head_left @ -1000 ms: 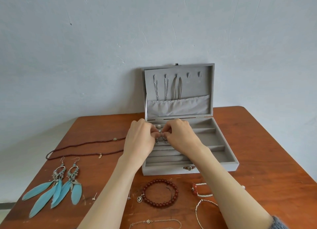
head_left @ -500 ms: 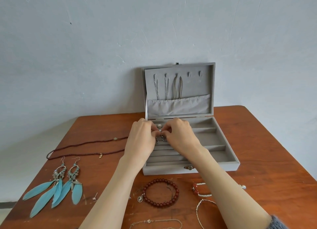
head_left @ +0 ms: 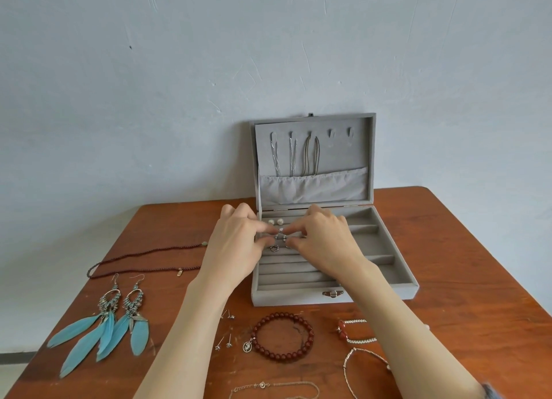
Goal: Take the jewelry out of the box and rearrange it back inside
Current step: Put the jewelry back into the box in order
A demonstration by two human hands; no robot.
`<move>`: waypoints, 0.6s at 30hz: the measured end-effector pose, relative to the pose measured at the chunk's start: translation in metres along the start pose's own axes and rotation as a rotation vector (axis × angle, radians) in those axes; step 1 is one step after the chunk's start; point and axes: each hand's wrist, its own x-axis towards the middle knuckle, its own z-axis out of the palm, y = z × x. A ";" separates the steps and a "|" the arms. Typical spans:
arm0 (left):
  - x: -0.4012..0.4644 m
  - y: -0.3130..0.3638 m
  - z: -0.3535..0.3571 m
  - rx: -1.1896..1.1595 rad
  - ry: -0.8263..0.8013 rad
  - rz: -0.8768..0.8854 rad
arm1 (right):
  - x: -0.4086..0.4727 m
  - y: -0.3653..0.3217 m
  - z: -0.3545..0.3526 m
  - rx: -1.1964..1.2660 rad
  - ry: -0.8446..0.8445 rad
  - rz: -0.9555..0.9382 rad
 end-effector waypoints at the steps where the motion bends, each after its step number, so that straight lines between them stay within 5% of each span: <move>1: 0.000 0.000 0.000 -0.002 -0.022 0.003 | 0.000 0.000 0.000 -0.005 -0.009 -0.003; 18: -0.002 -0.001 -0.001 0.002 -0.068 0.010 | 0.003 0.003 0.005 0.070 -0.019 0.011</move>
